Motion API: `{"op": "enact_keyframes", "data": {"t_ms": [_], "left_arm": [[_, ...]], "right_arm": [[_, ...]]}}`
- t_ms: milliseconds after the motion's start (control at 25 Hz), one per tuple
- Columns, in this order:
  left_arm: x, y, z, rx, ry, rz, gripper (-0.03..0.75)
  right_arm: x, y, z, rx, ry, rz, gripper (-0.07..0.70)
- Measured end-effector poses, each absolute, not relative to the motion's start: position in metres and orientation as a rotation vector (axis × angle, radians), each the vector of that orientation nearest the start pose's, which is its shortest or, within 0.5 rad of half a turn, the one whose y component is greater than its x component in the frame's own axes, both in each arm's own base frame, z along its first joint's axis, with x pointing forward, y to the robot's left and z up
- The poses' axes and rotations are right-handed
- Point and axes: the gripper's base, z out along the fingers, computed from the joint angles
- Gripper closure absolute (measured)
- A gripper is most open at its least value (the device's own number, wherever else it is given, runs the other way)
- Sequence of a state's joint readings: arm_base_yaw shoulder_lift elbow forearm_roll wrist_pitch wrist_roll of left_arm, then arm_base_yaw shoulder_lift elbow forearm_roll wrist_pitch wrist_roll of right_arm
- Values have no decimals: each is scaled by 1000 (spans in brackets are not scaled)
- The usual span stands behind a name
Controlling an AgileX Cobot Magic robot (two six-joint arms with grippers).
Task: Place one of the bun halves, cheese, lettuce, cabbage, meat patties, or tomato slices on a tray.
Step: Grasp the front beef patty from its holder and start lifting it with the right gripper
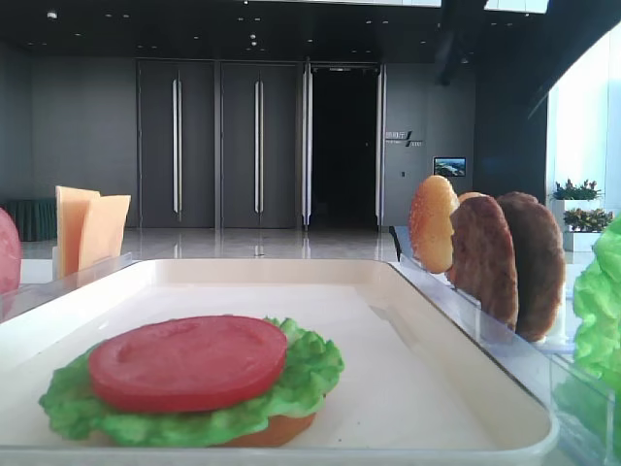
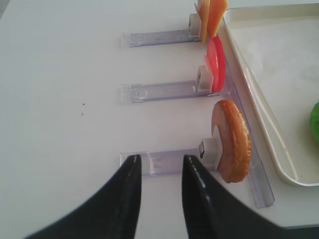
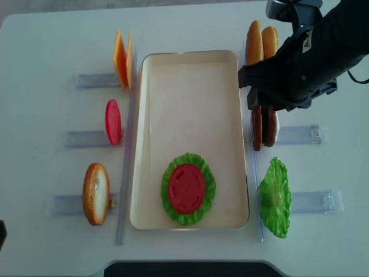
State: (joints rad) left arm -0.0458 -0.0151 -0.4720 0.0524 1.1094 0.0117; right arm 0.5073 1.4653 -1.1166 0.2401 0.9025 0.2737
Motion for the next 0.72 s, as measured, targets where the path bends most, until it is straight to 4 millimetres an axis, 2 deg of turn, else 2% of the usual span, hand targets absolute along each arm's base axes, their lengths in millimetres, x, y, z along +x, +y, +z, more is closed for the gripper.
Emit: {"op": "enact_keyframes", "data": {"t_ms": [720], "left_arm": [[-6,5,266,57,2104,44,496]], "right_arm": [[264,164,251,-206,2884,415,258]]}}
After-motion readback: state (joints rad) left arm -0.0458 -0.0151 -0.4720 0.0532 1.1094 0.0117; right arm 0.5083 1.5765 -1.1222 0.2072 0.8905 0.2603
